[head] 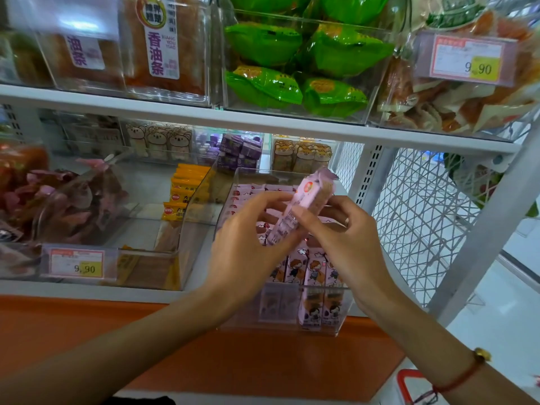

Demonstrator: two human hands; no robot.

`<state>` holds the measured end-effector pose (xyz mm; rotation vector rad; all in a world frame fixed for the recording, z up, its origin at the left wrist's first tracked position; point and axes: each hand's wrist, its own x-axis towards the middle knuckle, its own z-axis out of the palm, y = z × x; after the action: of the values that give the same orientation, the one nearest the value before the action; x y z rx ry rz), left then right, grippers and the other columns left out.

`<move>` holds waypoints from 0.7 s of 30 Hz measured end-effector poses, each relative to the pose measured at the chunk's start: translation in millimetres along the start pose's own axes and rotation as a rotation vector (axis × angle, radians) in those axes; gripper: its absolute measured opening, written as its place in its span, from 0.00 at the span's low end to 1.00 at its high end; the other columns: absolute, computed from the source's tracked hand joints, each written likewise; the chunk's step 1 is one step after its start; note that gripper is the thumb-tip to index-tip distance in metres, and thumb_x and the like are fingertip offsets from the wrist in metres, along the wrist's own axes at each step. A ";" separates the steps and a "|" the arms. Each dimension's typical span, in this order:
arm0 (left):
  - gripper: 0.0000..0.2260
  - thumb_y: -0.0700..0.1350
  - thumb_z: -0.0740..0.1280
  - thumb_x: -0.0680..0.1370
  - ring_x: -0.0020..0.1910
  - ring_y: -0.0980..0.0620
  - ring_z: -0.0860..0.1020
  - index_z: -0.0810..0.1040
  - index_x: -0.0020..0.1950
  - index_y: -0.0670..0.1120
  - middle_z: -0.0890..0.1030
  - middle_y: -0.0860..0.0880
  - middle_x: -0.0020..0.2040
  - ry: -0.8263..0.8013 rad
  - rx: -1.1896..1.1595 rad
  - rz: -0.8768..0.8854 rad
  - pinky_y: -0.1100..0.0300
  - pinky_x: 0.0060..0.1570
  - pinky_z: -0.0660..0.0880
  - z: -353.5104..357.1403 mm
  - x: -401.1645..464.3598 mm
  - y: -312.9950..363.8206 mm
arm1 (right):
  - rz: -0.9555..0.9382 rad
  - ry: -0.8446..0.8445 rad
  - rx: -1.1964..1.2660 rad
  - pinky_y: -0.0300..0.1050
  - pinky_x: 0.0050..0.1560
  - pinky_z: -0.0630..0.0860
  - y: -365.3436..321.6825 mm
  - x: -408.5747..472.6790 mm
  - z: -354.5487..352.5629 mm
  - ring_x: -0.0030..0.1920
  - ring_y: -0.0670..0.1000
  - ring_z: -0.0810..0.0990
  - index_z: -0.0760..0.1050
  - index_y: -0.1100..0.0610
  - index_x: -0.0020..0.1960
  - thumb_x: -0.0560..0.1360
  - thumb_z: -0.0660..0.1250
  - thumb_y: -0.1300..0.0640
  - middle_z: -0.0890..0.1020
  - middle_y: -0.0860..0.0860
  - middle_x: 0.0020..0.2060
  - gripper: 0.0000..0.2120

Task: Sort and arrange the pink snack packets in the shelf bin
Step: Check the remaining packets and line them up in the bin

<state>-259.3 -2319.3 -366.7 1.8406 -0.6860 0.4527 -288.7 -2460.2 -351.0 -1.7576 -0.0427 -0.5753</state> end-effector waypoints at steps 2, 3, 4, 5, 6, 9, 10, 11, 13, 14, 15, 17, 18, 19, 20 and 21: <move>0.19 0.55 0.70 0.71 0.49 0.65 0.78 0.75 0.61 0.60 0.80 0.64 0.52 -0.010 -0.065 -0.031 0.68 0.47 0.77 -2.1 3.2 1.2 | 0.002 -0.024 -0.014 0.34 0.38 0.79 -1.4 0.4 -1.4 0.42 0.44 0.84 0.75 0.43 0.57 0.69 0.69 0.43 0.84 0.43 0.47 0.17; 0.18 0.54 0.69 0.72 0.49 0.65 0.79 0.74 0.62 0.60 0.80 0.63 0.52 -0.044 -0.110 -0.054 0.67 0.47 0.77 -2.5 4.6 1.4 | 0.009 -0.038 0.007 0.34 0.37 0.78 -2.5 1.2 -2.8 0.41 0.44 0.84 0.75 0.44 0.59 0.72 0.67 0.44 0.84 0.44 0.48 0.16; 0.18 0.52 0.69 0.73 0.50 0.64 0.79 0.74 0.63 0.59 0.80 0.63 0.53 -0.084 -0.150 -0.076 0.67 0.48 0.78 -2.6 5.4 1.1 | 0.014 -0.052 0.033 0.35 0.36 0.78 -4.0 1.9 -4.7 0.41 0.44 0.84 0.75 0.45 0.60 0.73 0.67 0.46 0.84 0.45 0.49 0.16; 0.18 0.51 0.68 0.74 0.51 0.64 0.79 0.73 0.64 0.58 0.80 0.62 0.54 -0.119 -0.182 -0.089 0.66 0.50 0.78 -2.7 6.0 0.6 | 0.010 -0.063 0.048 0.36 0.37 0.79 -5.3 2.4 -6.5 0.41 0.44 0.84 0.75 0.45 0.60 0.74 0.67 0.48 0.84 0.46 0.48 0.15; 0.19 0.49 0.68 0.75 0.53 0.64 0.79 0.72 0.65 0.57 0.80 0.62 0.55 -0.142 -0.207 -0.091 0.67 0.51 0.77 -3.0 6.2 0.1 | -0.003 -0.074 0.041 0.38 0.39 0.80 -6.3 2.9 -8.2 0.43 0.44 0.84 0.75 0.45 0.60 0.73 0.67 0.48 0.84 0.45 0.48 0.16; 0.17 0.48 0.67 0.75 0.57 0.66 0.76 0.72 0.62 0.59 0.78 0.65 0.55 -0.137 -0.214 -0.032 0.71 0.54 0.73 -6.5 7.9 -0.2 | -0.068 -0.125 -0.022 0.39 0.49 0.80 -7.9 3.4 -11.6 0.49 0.42 0.82 0.76 0.45 0.58 0.70 0.71 0.52 0.83 0.43 0.49 0.16; 0.16 0.45 0.68 0.75 0.58 0.65 0.76 0.72 0.61 0.58 0.78 0.64 0.56 -0.116 -0.190 -0.007 0.70 0.57 0.73 -8.3 9.3 -1.0 | -0.095 -0.155 -0.023 0.39 0.51 0.79 -8.4 3.1 -12.2 0.51 0.41 0.81 0.76 0.45 0.56 0.69 0.72 0.56 0.83 0.43 0.50 0.16; 0.17 0.42 0.68 0.75 0.58 0.64 0.76 0.73 0.60 0.56 0.78 0.62 0.56 -0.093 -0.165 0.018 0.68 0.59 0.73 -10.5 10.8 -2.6 | -0.125 -0.186 -0.022 0.39 0.53 0.79 -9.0 2.7 -12.6 0.52 0.41 0.81 0.77 0.46 0.54 0.68 0.73 0.59 0.83 0.43 0.51 0.17; 0.18 0.38 0.70 0.74 0.59 0.63 0.76 0.73 0.59 0.56 0.78 0.61 0.57 -0.063 -0.143 0.058 0.66 0.61 0.72 -14.6 13.3 -5.0 | -0.182 -0.232 -0.030 0.42 0.56 0.78 -9.9 1.4 -12.8 0.55 0.43 0.81 0.77 0.48 0.52 0.66 0.74 0.59 0.82 0.44 0.53 0.17; 0.19 0.37 0.70 0.73 0.59 0.62 0.76 0.73 0.58 0.57 0.78 0.61 0.56 -0.059 -0.146 0.073 0.66 0.61 0.72 -16.3 14.2 -5.6 | -0.200 -0.242 -0.034 0.44 0.58 0.78 -10.0 0.9 -13.0 0.56 0.44 0.80 0.77 0.49 0.52 0.64 0.74 0.58 0.82 0.45 0.54 0.17; 0.20 0.37 0.71 0.73 0.59 0.63 0.77 0.74 0.57 0.58 0.78 0.62 0.56 -0.060 -0.152 0.081 0.67 0.59 0.73 -17.4 14.6 -6.0 | -0.213 -0.249 -0.039 0.45 0.59 0.77 -9.8 0.5 -13.1 0.57 0.44 0.80 0.77 0.49 0.52 0.64 0.74 0.57 0.82 0.45 0.54 0.17; 0.20 0.38 0.71 0.72 0.58 0.63 0.77 0.74 0.56 0.59 0.79 0.63 0.54 -0.071 -0.173 0.080 0.69 0.57 0.73 -18.1 14.5 -6.7 | -0.229 -0.253 -0.057 0.47 0.60 0.77 -9.0 0.3 -13.3 0.57 0.45 0.79 0.77 0.49 0.51 0.64 0.73 0.56 0.81 0.46 0.54 0.17; 0.19 0.38 0.71 0.72 0.58 0.63 0.77 0.75 0.56 0.59 0.79 0.63 0.54 -0.084 -0.187 0.073 0.70 0.55 0.74 -18.2 14.2 -7.0 | -0.234 -0.249 -0.072 0.47 0.60 0.76 -8.7 0.4 -13.3 0.57 0.44 0.79 0.77 0.49 0.51 0.64 0.73 0.56 0.81 0.46 0.54 0.16; 0.19 0.39 0.71 0.72 0.58 0.64 0.77 0.75 0.56 0.59 0.79 0.64 0.53 -0.099 -0.197 0.066 0.70 0.54 0.74 -18.4 13.9 -7.0 | -0.236 -0.240 -0.088 0.47 0.60 0.76 -8.7 0.4 -13.3 0.57 0.44 0.79 0.77 0.48 0.52 0.65 0.73 0.56 0.81 0.45 0.54 0.16; 0.19 0.39 0.71 0.72 0.57 0.64 0.77 0.75 0.56 0.59 0.79 0.64 0.53 -0.114 -0.204 0.059 0.71 0.52 0.74 -18.9 14.0 -6.7 | -0.234 -0.227 -0.099 0.47 0.60 0.76 -8.9 0.4 -13.4 0.56 0.44 0.79 0.76 0.46 0.52 0.65 0.74 0.56 0.81 0.45 0.53 0.16; 0.18 0.39 0.71 0.72 0.57 0.64 0.77 0.75 0.57 0.58 0.80 0.65 0.53 -0.129 -0.207 0.054 0.71 0.51 0.75 -19.7 14.4 -6.5 | -0.225 -0.213 -0.103 0.47 0.60 0.76 -9.0 0.7 -13.6 0.56 0.44 0.79 0.76 0.45 0.52 0.66 0.74 0.57 0.82 0.44 0.53 0.17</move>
<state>-243.8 -2302.7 -355.7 1.6688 -0.8407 0.2876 -295.9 -2470.5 -340.5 -1.9232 -0.3693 -0.5575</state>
